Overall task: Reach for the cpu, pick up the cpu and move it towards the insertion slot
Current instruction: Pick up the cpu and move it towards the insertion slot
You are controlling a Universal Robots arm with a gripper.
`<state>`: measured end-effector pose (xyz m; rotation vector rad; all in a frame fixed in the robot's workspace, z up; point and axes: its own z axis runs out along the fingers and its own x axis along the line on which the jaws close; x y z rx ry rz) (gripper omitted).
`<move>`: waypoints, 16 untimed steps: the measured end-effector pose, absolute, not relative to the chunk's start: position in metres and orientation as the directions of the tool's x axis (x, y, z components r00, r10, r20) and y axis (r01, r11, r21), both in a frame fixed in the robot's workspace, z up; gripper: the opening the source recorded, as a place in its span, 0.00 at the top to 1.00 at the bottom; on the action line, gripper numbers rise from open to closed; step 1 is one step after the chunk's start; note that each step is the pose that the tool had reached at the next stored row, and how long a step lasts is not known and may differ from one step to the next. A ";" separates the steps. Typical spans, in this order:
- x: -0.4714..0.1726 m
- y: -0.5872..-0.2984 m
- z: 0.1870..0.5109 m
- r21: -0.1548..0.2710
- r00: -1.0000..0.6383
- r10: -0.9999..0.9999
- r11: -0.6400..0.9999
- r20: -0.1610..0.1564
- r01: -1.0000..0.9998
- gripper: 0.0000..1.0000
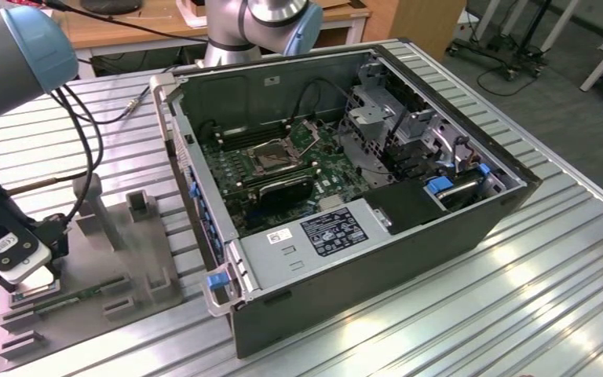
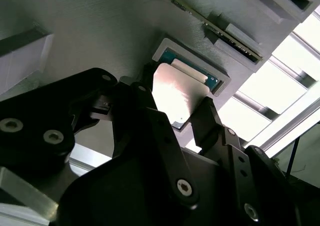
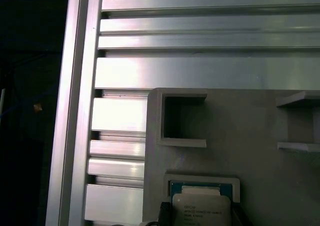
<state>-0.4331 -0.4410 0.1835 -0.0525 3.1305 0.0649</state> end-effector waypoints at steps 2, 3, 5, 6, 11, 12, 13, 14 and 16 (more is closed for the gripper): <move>-0.433 -0.441 0.184 0.041 -0.999 -0.033 0.999 -0.011 -0.034 0.46; -0.433 -0.441 0.185 0.042 -0.999 -0.033 0.999 -0.011 -0.034 0.46; -0.433 -0.441 0.189 0.041 -0.999 -0.033 0.999 -0.011 -0.034 0.46; -0.433 -0.441 0.191 0.041 -0.999 -0.033 0.999 -0.011 -0.034 0.46; -0.433 -0.441 0.203 0.041 -0.999 -0.033 0.999 -0.011 -0.034 0.46; -0.433 -0.441 0.206 0.041 -0.999 -0.033 0.999 -0.011 -0.034 0.46; -0.433 -0.441 0.209 0.041 -0.999 -0.033 0.999 -0.011 -0.034 0.46; -0.433 -0.441 0.211 0.041 -0.999 -0.033 0.999 -0.011 -0.034 0.46; -0.433 -0.441 0.217 0.041 -0.999 -0.033 0.999 -0.011 -0.034 0.46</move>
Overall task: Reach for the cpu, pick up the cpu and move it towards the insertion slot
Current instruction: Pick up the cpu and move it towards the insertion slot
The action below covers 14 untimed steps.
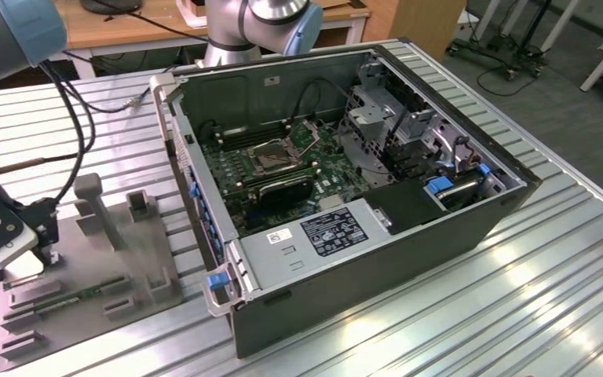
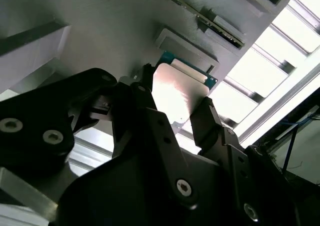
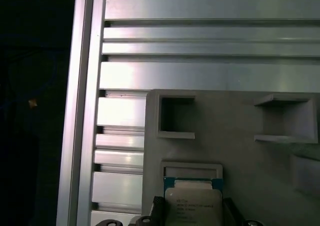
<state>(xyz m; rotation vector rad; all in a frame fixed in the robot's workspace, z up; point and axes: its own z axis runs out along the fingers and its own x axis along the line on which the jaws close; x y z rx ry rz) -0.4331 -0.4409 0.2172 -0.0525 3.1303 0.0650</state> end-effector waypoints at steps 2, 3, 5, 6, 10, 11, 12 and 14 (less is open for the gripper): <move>-0.433 -0.441 0.224 0.041 -0.999 -0.033 0.999 -0.011 -0.034 0.46; -0.433 -0.441 0.227 0.041 -0.999 -0.033 0.999 -0.011 -0.034 0.46; -0.433 -0.441 0.232 0.041 -0.999 -0.033 0.999 -0.011 -0.034 0.46; -0.433 -0.441 0.233 0.041 -0.999 -0.033 0.999 -0.011 -0.034 0.46; -0.433 -0.441 0.233 0.041 -0.999 -0.033 0.999 -0.011 -0.034 0.46; -0.433 -0.441 0.233 0.041 -0.999 -0.033 0.999 -0.011 -0.034 0.46; -0.433 -0.441 0.234 0.041 -0.999 -0.033 0.999 -0.011 -0.034 0.46; -0.433 -0.441 0.234 0.041 -0.999 -0.033 0.999 -0.011 -0.034 0.46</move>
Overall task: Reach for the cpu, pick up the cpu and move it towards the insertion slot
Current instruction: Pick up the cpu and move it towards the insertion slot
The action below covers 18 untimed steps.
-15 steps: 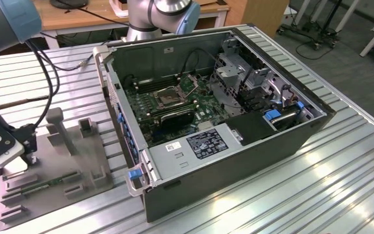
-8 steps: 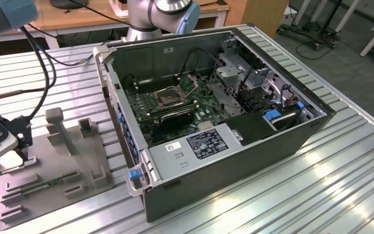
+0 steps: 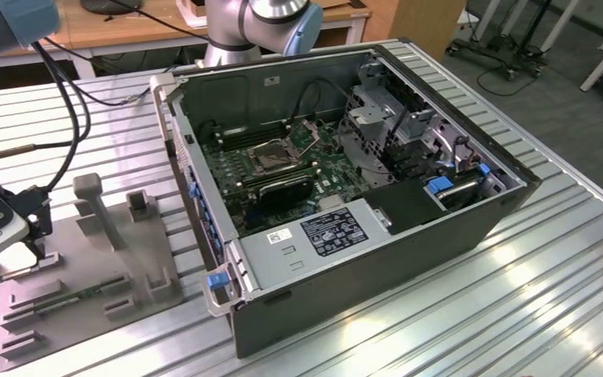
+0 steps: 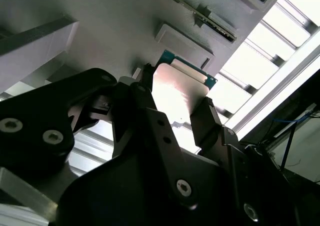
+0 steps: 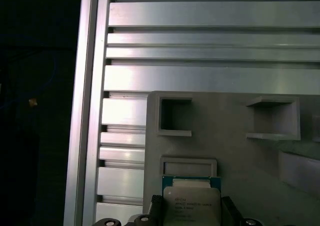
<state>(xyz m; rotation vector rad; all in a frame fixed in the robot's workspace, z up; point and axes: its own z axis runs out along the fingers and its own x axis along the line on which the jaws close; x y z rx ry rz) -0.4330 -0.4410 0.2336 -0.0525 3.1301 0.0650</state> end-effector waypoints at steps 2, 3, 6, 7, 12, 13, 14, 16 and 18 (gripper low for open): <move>-0.433 -0.441 0.235 0.041 -0.999 -0.033 0.999 -0.011 -0.034 0.46; -0.433 -0.441 0.236 0.041 -0.999 -0.033 0.999 -0.011 -0.034 0.46; -0.433 -0.441 0.242 0.041 -0.999 -0.033 0.999 -0.011 -0.034 0.46; -0.433 -0.441 0.243 0.041 -0.999 -0.033 0.999 -0.011 -0.034 0.46; -0.433 -0.441 0.252 0.041 -0.999 -0.033 0.999 -0.011 -0.034 0.46; -0.433 -0.441 0.253 0.041 -0.999 -0.033 0.999 -0.011 -0.034 0.46; -0.433 -0.441 0.253 0.041 -0.999 -0.033 0.999 -0.011 -0.034 0.46; -0.433 -0.441 0.254 0.041 -0.999 -0.033 0.999 -0.011 -0.034 0.46; -0.433 -0.441 0.255 0.041 -0.999 -0.033 0.999 -0.011 -0.034 0.46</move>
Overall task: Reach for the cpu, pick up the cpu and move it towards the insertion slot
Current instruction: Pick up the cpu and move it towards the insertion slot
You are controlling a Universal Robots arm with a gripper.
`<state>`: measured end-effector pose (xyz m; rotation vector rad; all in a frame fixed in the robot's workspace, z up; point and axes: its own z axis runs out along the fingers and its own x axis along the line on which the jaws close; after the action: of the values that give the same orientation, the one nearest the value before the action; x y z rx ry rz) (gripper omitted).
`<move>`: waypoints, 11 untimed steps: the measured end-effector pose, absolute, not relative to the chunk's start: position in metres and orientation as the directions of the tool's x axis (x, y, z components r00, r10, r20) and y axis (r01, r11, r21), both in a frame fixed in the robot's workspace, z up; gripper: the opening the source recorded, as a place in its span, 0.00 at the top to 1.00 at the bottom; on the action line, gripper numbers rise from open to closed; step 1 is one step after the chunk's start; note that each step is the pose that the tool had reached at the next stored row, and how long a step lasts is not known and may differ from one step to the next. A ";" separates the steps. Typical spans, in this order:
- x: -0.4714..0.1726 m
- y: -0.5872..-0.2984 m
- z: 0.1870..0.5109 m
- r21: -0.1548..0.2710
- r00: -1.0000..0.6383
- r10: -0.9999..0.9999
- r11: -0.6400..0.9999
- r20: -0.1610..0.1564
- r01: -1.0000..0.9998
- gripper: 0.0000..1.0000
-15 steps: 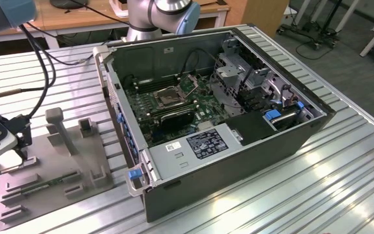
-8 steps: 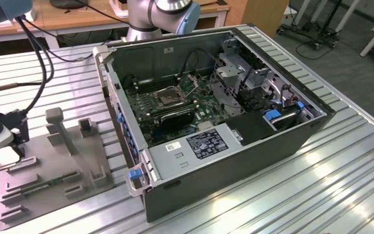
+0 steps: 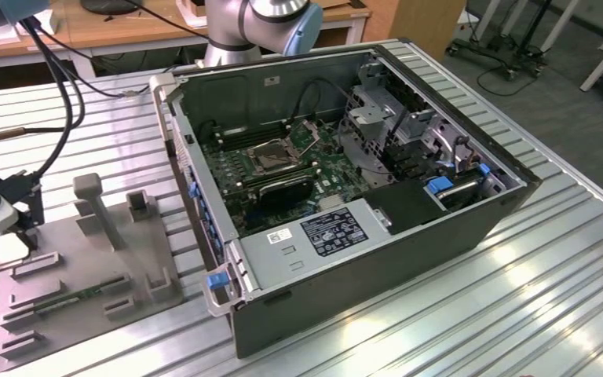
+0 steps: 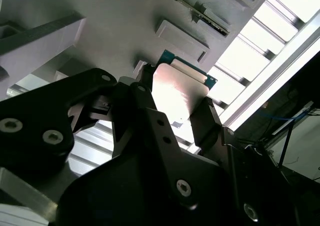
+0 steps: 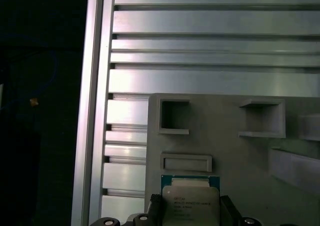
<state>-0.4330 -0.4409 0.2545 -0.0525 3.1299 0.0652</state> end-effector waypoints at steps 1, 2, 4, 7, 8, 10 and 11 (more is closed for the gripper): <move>-0.433 -0.441 0.255 0.041 -0.999 -0.033 0.999 -0.011 -0.034 0.46; -0.433 -0.441 0.255 0.041 -0.999 -0.033 0.999 -0.011 -0.034 0.46; -0.433 -0.441 0.255 0.041 -0.999 -0.033 0.999 -0.011 -0.034 0.46; -0.433 -0.441 0.255 0.041 -0.999 -0.033 0.999 -0.011 -0.034 0.46; -0.433 -0.441 0.256 0.041 -0.999 -0.033 0.999 -0.011 -0.034 0.46; -0.433 -0.441 0.257 0.041 -0.999 -0.033 0.999 -0.011 -0.034 0.46; -0.433 -0.441 0.258 0.041 -0.999 -0.033 0.999 -0.011 -0.034 0.46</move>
<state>-0.4331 -0.4410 0.2578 -0.0525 3.1302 0.0649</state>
